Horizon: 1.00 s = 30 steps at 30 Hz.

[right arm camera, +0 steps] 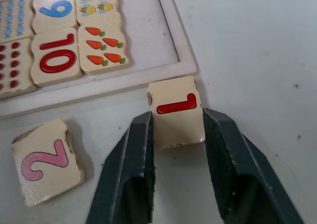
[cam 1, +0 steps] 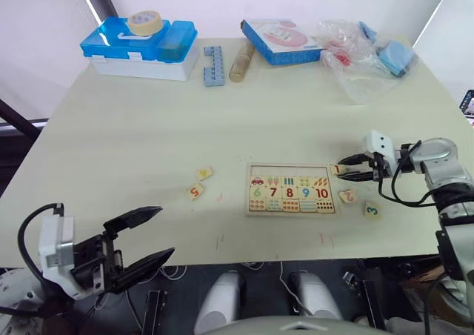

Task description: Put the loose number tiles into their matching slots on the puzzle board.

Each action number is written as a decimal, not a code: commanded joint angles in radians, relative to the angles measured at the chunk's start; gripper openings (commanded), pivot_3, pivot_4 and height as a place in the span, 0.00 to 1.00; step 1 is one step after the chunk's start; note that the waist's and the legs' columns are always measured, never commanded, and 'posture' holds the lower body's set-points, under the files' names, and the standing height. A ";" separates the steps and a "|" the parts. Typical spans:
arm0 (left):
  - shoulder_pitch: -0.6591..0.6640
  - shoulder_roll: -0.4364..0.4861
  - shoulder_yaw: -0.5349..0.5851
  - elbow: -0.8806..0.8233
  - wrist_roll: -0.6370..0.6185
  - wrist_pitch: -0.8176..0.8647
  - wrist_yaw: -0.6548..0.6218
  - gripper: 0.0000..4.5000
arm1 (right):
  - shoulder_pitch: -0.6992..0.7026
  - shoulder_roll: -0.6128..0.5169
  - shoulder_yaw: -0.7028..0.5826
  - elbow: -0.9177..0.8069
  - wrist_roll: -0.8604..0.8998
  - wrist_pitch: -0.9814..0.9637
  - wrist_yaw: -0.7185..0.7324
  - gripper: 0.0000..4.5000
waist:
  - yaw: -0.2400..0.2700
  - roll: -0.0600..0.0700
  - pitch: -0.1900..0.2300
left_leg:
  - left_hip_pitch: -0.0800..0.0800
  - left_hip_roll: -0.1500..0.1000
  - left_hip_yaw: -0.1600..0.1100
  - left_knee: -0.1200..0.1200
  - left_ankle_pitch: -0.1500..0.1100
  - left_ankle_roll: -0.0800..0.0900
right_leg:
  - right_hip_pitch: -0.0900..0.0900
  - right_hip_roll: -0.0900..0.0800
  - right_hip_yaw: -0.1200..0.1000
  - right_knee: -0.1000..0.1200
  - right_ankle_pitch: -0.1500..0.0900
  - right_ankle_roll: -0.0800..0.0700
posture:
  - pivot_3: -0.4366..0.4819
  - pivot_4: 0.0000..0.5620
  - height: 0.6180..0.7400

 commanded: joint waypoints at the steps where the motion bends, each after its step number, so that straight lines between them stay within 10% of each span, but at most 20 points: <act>1: 0.003 -0.003 0.012 -0.003 -0.007 -0.016 -0.003 1.00 | -0.016 0.002 -0.015 0.012 -0.008 -0.015 -0.006 0.27 | 0.000 0.000 0.000 | 0.000 0.000 0.000 0.000 0.000 0.000 | 0.000 0.000 0.000 0.000 0.000 0.000 | 0.48 0.27 1.00; 16: 0.013 -0.019 0.018 -0.009 -0.001 -0.018 0.028 1.00 | -0.093 -0.051 -0.020 -0.241 0.019 0.203 0.067 0.20 | 0.000 0.001 0.001 | 0.000 0.001 0.001 0.000 0.000 0.000 | -0.001 0.001 0.002 0.000 0.001 0.000 | 0.48 0.27 1.00; 24: 0.019 -0.016 0.043 -0.011 -0.006 -0.013 0.060 1.00 | -0.250 -0.125 0.227 -0.868 -0.063 0.973 0.127 0.20 | -0.001 0.002 0.001 | -0.003 0.003 0.003 -0.002 0.000 0.000 | -0.008 0.001 0.003 0.001 0.001 -0.001 | 0.48 0.27 1.00; 30: 0.037 -0.016 0.053 -0.017 0.000 -0.014 0.073 1.00 | -0.370 0.063 0.383 -0.988 -0.117 1.220 -0.008 0.20 | 0.000 0.000 0.000 | -0.004 0.005 0.004 -0.003 -0.001 -0.001 | -0.011 0.002 0.002 0.001 0.002 -0.002 | 0.48 0.27 1.00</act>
